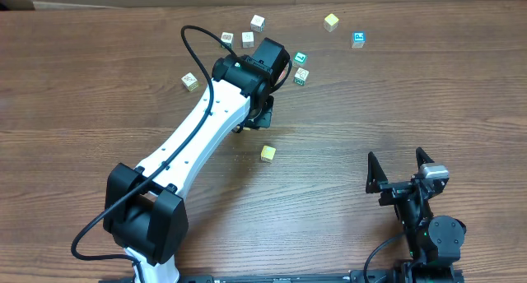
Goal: Form a circle
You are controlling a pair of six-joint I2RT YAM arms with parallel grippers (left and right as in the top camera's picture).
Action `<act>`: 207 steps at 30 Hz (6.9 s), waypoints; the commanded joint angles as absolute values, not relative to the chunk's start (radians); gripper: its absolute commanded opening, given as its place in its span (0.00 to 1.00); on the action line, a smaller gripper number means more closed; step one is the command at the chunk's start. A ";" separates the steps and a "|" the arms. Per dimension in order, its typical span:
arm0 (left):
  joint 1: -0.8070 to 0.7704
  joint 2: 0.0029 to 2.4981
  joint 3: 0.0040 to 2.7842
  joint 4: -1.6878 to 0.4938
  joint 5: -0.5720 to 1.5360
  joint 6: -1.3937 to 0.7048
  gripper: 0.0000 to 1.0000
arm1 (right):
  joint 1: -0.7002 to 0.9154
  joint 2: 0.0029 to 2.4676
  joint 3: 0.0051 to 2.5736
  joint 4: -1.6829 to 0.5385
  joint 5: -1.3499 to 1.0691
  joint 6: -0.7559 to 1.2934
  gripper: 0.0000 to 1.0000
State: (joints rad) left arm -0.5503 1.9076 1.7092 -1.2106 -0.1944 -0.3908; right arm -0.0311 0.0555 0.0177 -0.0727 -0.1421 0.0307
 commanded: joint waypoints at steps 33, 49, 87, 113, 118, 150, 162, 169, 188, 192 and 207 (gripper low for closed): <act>-0.583 1.897 1.303 -1.011 -0.156 -0.427 0.25 | -0.026 0.056 0.008 -0.070 -0.144 0.037 1.00; -0.583 1.897 1.282 -1.036 -0.149 -0.427 0.47 | -0.026 0.056 0.008 -0.070 -0.144 0.037 1.00; -0.580 1.897 1.246 -0.863 -0.196 -0.369 0.24 | -0.026 0.056 0.008 -0.070 -0.144 0.037 1.00; -0.483 1.897 1.285 -0.594 0.079 -0.614 0.23 | -0.026 0.056 0.008 -0.070 -0.144 0.037 1.00; -0.483 1.897 1.285 -0.593 0.066 -0.511 0.20 | -0.026 0.056 0.008 -0.070 -0.144 0.036 1.00; -0.539 1.897 1.286 -0.651 -0.111 -0.496 0.24 | -0.026 0.056 0.008 -0.070 -0.144 0.037 1.00; -0.539 1.897 1.286 -0.649 -0.104 -0.502 0.40 | -0.026 0.056 0.008 -0.070 -0.144 0.037 1.00; -0.539 1.897 1.286 -0.640 -0.104 -0.502 0.44 | -0.026 0.056 0.008 -0.070 -0.144 0.037 1.00; -0.539 1.897 1.286 -0.620 -0.052 -0.502 0.26 | -0.026 0.056 0.008 -0.070 -0.144 0.037 1.00; -0.539 1.897 1.286 -0.628 -0.051 -0.502 0.25 | -0.026 0.056 0.008 -0.070 -0.144 0.036 1.00; -0.539 1.897 1.286 -0.655 -0.051 -0.502 0.25 | -0.026 0.056 0.008 -0.070 -0.144 0.036 1.00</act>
